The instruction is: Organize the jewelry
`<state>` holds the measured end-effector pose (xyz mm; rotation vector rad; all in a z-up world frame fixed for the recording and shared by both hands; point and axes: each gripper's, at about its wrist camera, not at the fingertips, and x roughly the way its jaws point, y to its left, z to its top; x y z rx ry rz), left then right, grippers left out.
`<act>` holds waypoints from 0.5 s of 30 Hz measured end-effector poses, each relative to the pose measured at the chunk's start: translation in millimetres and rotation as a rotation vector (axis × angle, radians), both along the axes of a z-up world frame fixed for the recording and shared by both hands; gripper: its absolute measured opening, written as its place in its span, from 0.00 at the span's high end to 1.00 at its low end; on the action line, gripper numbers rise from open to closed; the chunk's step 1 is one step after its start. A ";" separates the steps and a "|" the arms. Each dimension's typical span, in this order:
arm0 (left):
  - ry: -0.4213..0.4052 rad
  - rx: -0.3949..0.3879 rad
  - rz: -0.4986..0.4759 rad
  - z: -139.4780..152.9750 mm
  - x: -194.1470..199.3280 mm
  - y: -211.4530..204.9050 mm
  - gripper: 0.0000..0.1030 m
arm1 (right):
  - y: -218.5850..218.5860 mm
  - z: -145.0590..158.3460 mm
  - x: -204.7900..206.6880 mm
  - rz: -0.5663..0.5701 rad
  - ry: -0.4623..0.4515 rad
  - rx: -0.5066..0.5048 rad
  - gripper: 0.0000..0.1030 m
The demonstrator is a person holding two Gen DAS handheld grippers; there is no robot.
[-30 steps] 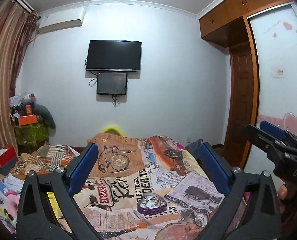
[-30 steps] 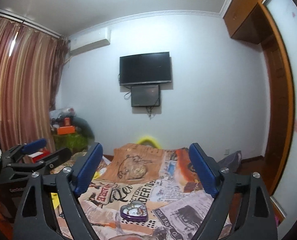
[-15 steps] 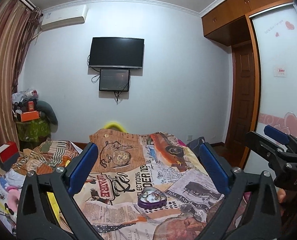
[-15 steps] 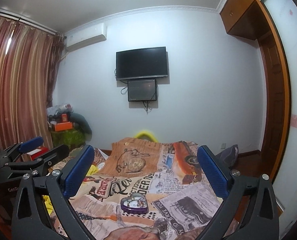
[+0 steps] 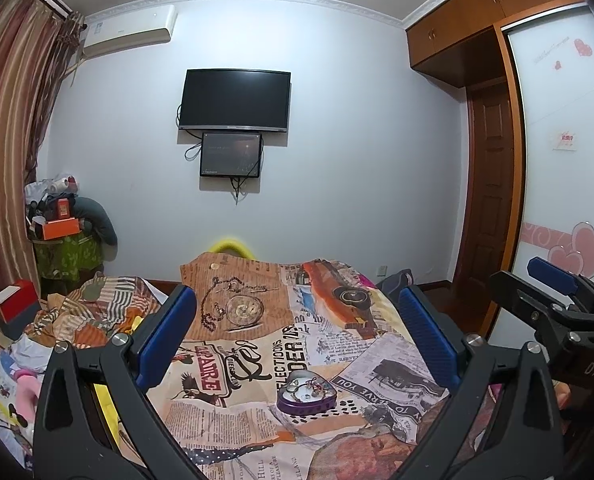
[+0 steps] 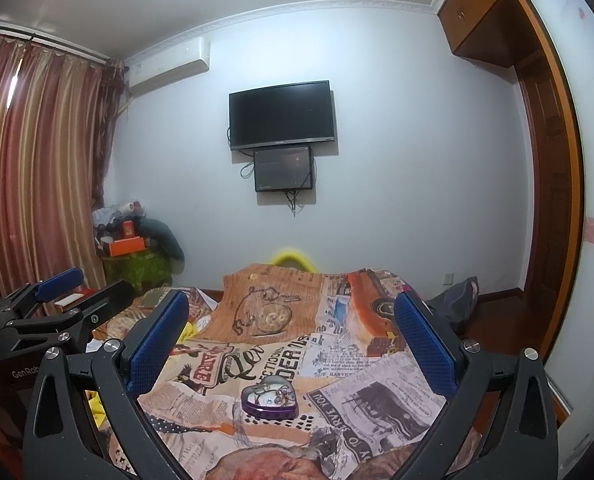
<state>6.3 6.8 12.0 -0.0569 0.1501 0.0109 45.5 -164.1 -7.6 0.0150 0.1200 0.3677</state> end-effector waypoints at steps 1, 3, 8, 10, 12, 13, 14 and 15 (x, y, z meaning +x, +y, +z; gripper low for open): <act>0.001 -0.001 0.000 -0.2 0.4 0.2 0.01 | -0.5 0.1 -0.2 0.000 0.001 0.001 0.01; 0.004 -0.002 0.000 -0.4 1.0 -0.1 0.01 | -0.7 0.6 -0.4 0.000 0.004 0.000 0.01; 0.008 -0.004 0.003 -0.6 3.2 1.4 0.01 | -0.4 1.4 -0.2 0.001 0.006 -0.003 0.01; 0.011 -0.006 0.003 -0.8 3.9 2.0 0.01 | -0.5 2.3 0.7 0.001 0.009 -0.004 0.01; 0.014 -0.006 0.001 -1.2 4.8 1.5 0.01 | 0.5 2.7 2.6 0.002 0.012 -0.004 0.01; 0.015 -0.006 0.001 -1.4 4.9 1.6 0.01 | 0.0 3.3 2.5 0.002 0.014 -0.003 0.01; 0.015 -0.006 0.002 -1.7 5.0 1.7 0.01 | 0.4 2.8 2.8 0.003 0.016 -0.004 0.01; 0.016 -0.006 0.002 -1.8 5.4 1.9 0.01 | 0.6 2.9 2.7 0.003 0.017 -0.005 0.01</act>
